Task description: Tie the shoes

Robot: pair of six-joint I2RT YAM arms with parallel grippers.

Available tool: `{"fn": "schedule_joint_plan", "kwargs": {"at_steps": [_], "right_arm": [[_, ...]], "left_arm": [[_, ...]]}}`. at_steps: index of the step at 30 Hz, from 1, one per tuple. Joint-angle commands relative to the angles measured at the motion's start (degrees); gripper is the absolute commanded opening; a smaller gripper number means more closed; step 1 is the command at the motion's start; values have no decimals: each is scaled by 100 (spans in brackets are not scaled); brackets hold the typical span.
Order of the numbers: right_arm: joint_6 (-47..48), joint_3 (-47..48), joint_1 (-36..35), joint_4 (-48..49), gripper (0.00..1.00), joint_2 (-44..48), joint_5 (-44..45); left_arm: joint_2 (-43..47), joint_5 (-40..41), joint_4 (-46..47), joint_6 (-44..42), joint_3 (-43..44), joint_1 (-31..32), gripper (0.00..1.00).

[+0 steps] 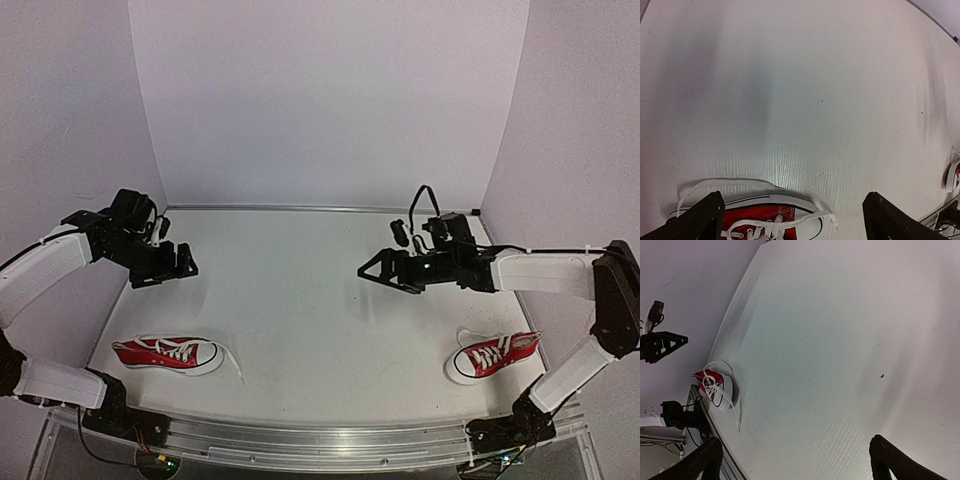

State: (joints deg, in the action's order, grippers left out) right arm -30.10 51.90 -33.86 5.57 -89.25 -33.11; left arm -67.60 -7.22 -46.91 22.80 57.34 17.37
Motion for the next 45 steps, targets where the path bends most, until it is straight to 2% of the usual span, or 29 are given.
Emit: {"fn": "schedule_joint_plan", "kwargs": {"at_steps": [1,4,8,10,13,15,18,22,27,30,34,38,40,42,45], "right_arm": [[-852,676,-1007,1209,98,-1199,-278],[-1458,1257,-1571,1990,98,-2138,-395],[-2159,1995,-1980,2694,98,-3246,-689],[-2419,2053,-2063,3150,98,-3503,-672],[-2417,2117,-2116,3132,98,-3504,-581],[-1872,2312,-2188,2403,98,-3362,-336],[-855,2714,-2481,657,98,-3111,689],[-696,2675,-2544,373,98,-3008,1026],[-222,2633,-2751,-307,98,-2401,2048],[-124,2395,-2758,-382,98,-1995,2403],[-862,1535,-2665,651,98,-1558,2423],[-1926,668,-2236,2935,98,-1786,920],[-2274,566,-2156,3676,98,-2007,532],[-2264,637,-2183,3810,98,-2107,465],[-1694,812,-2318,3291,98,-1871,783]], "left_arm": [[211,-9,-133,149,120,23,100],[229,-61,-127,193,157,23,100],[330,-91,-148,172,218,26,100],[414,-51,-181,165,266,25,100],[534,-33,-169,155,287,23,100],[591,-30,-129,158,277,25,100],[618,-17,-69,164,261,25,100],[673,-72,61,163,201,21,100],[751,-51,76,117,190,22,100],[805,-17,88,91,183,22,100],[897,60,138,76,158,25,100],[953,83,168,71,168,22,100],[978,85,176,66,189,22,100],[1009,105,188,53,213,21,100],[1034,107,210,31,244,21,100]]}}
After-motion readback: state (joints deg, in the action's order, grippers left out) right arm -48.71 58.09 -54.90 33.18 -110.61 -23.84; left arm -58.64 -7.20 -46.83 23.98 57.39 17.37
